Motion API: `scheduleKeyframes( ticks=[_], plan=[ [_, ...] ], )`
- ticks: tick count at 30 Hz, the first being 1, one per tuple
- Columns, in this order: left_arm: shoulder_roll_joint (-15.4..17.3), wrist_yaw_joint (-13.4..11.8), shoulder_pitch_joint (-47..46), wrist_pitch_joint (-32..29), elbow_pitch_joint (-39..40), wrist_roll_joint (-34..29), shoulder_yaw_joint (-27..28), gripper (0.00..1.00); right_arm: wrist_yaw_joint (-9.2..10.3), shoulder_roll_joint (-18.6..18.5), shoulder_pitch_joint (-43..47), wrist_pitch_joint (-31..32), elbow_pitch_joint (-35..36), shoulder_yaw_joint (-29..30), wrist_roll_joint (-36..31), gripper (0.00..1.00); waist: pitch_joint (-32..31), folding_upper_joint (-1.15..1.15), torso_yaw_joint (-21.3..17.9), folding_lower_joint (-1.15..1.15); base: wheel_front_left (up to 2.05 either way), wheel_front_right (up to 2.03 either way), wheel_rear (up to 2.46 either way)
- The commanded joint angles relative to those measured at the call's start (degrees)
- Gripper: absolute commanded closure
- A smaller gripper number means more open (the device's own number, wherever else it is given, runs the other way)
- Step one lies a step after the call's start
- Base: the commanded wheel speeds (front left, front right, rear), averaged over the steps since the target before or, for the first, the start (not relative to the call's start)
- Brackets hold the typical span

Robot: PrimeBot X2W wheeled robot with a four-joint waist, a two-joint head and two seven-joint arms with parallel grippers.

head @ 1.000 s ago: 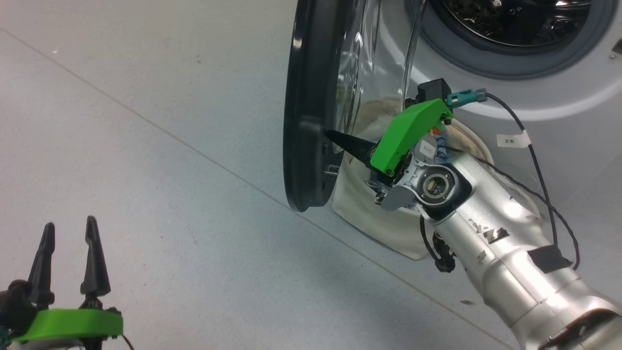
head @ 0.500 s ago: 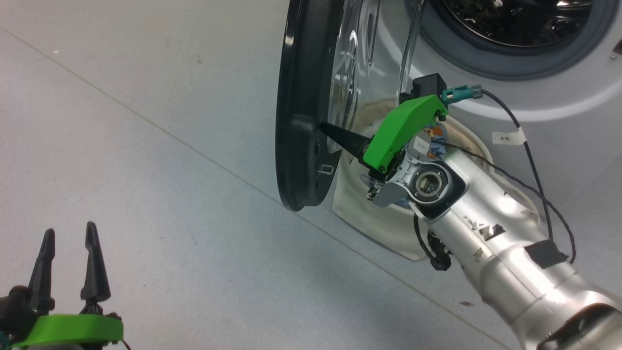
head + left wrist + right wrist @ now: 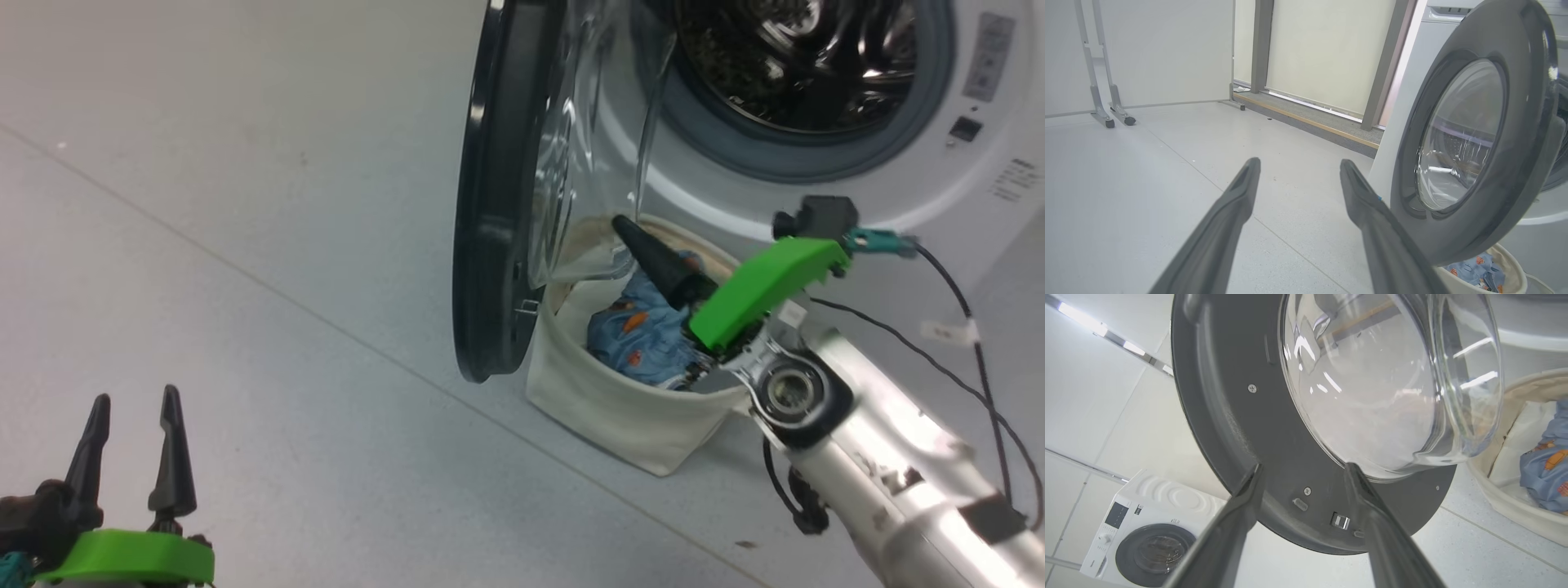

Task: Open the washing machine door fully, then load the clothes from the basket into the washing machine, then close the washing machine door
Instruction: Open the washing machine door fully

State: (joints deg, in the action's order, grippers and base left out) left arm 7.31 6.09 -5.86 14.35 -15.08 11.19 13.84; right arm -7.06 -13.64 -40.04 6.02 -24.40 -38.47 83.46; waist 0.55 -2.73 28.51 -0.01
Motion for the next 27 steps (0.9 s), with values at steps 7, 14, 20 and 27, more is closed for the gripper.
scheduleKeyframes(
  ticks=[7,14,20,27],
  plan=[
    [2.7,-0.1,-1.3,-0.6,1.4,-0.3,1.6,0.0,-0.43,-4.9,6.9,-10.0,10.4,2.3,-2.9,0.0,-2.6,0.0,-3.7,0.01,0.0,0.0,0.0],
    [2.5,-0.6,-0.3,-0.4,1.8,1.0,2.3,0.0,-0.43,-7.9,14.1,-17.6,15.5,5.5,-4.0,0.0,-2.2,0.0,-6.8,0.01,0.0,0.0,0.0],
    [2.6,-0.9,0.4,-0.2,2.5,1.7,2.8,0.0,-0.43,-9.2,18.1,-20.8,14.4,8.4,-18.0,0.0,-1.8,0.0,-8.3,0.01,0.0,0.0,0.0],
    [2.4,-0.9,0.4,-0.1,2.9,2.1,2.2,0.0,-0.43,-4.3,23.3,-21.0,12.7,17.0,-37.4,0.0,-1.7,0.0,-9.4,0.01,0.0,0.0,0.0]
  ],
)
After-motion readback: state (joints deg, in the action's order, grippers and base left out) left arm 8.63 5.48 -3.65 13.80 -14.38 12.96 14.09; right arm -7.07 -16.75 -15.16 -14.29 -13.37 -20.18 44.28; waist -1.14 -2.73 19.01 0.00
